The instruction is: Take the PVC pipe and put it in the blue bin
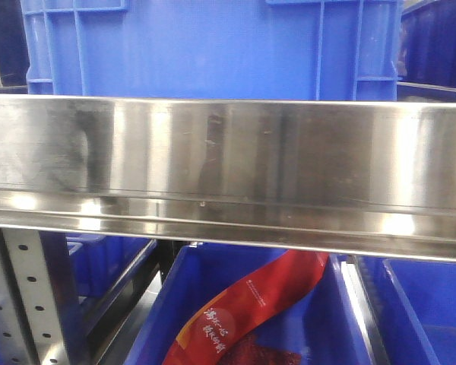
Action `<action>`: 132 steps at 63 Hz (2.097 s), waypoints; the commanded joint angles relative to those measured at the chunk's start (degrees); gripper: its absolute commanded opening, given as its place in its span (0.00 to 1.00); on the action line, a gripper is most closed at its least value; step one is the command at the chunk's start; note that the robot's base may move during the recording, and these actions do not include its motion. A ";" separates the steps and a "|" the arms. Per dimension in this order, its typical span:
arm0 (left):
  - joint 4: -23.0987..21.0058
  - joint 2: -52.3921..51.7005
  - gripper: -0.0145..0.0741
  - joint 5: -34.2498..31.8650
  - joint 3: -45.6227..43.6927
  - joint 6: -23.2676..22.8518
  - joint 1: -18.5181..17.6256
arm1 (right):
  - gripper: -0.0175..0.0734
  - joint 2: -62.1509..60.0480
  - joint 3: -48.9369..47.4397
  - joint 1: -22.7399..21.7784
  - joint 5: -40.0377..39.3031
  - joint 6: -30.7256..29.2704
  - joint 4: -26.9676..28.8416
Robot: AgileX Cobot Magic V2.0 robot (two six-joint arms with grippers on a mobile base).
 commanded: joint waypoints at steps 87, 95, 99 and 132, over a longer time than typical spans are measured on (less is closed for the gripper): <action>-3.93 -50.63 0.04 -15.60 57.69 -0.10 1.04 | 0.01 -43.01 41.61 -0.07 -15.54 -0.38 -0.48; -3.93 -50.63 0.04 -15.60 57.69 -0.10 1.04 | 0.01 -43.01 41.61 -0.07 -15.54 -0.38 -0.48; -3.93 -50.63 0.04 -15.60 57.69 -0.10 1.04 | 0.01 -43.01 41.61 -0.07 -15.54 -0.38 -0.48; -3.93 -50.63 0.04 -15.60 57.69 -0.10 1.04 | 0.01 -50.72 51.38 -9.10 -19.48 -0.38 -5.89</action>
